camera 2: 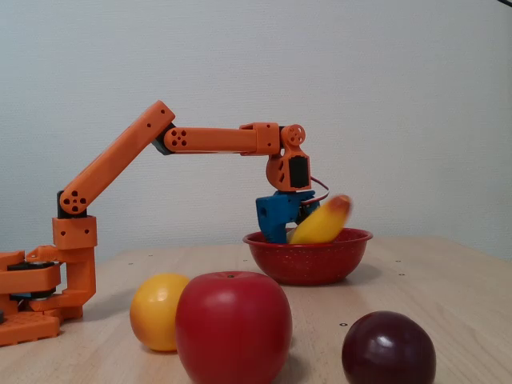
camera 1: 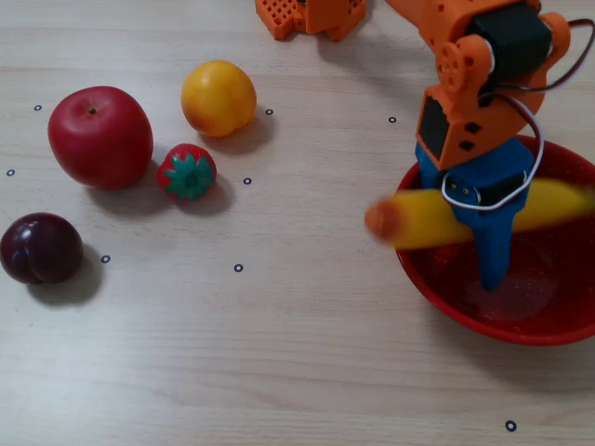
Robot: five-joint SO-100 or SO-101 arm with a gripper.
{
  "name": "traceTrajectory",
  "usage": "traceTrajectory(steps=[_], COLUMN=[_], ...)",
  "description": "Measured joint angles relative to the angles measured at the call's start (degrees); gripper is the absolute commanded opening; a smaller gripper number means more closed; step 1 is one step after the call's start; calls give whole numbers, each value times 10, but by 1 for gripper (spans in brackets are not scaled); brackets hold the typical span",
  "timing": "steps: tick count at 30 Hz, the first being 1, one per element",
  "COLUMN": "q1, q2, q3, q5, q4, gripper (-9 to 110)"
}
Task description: Put the banana in the red bowl.
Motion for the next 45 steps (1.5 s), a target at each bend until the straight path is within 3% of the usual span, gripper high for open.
traceTrajectory(steps=[12,16,19,23,29,35,45], q1=[0,0,1,0,-34,-87,-209], q2=[142,169,207,301,532,783,1138], q3=[-65,-139,-171,-165,47,340,711], q5=[-48,-69,-80,-133,-202,-203,-204], q4=[50,106,157,162,127,40,14], gripper=[55,36,0,0,0,0,0])
